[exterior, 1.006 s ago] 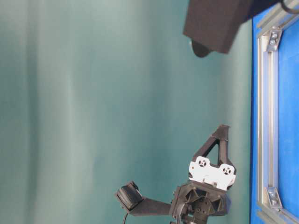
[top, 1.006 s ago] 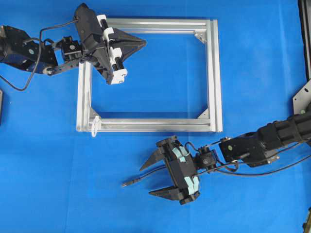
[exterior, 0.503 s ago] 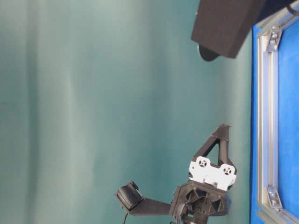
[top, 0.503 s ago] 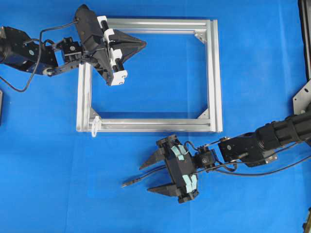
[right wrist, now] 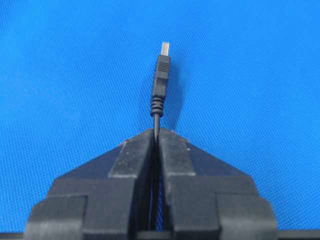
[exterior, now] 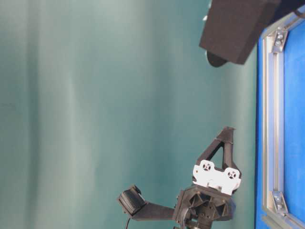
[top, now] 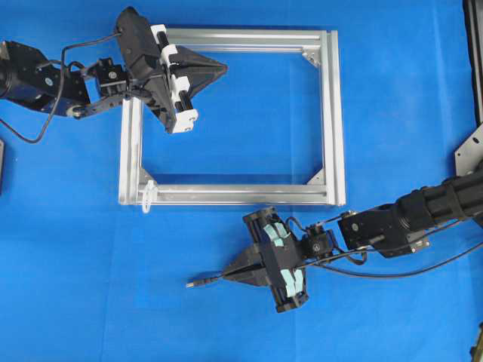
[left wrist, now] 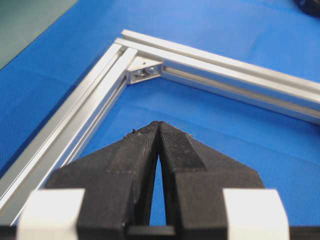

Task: Insert the wire through the string loop located on the left side.
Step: 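Close the right gripper on the cable just behind the plug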

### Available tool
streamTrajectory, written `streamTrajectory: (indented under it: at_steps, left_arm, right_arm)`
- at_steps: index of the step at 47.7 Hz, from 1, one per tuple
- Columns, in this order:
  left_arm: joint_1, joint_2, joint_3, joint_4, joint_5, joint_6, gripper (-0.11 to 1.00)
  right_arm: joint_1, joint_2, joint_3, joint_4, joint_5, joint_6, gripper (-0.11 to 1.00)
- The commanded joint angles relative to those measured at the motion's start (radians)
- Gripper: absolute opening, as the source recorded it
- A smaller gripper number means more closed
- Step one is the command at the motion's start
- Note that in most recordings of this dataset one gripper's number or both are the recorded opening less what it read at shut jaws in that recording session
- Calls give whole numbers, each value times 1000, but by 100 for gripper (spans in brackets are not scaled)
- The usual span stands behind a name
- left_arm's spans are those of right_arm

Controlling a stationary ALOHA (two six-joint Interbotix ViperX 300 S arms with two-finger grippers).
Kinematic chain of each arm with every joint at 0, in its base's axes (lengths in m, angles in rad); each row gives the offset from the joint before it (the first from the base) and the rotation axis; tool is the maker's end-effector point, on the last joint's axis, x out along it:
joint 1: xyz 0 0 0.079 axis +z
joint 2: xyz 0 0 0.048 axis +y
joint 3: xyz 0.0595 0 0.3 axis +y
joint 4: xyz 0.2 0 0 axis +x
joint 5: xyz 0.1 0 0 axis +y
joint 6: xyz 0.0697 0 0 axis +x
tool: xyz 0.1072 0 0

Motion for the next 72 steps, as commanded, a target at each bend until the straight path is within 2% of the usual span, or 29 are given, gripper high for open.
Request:
streamTrajectory:
  at_steps: [1,14,30,72]
  left_arm:
    - [-2,-28,-8,3,-12,-2,0]
    - [-3,-28,-9,3,-12,-2,0]
    - [-2,-29,-5,3,-11,-2,0]
    - [-2,-29,-5,3,-8,-2,0]
  right_arm:
    - [2,-17,-12,-2,-11,-2,0]
    - [8,-81,-6,-2,6,2,0]
    - [8,-232,-3,-2,143,2,0]
    - [8,-238,-2,-2,150,-2,0]
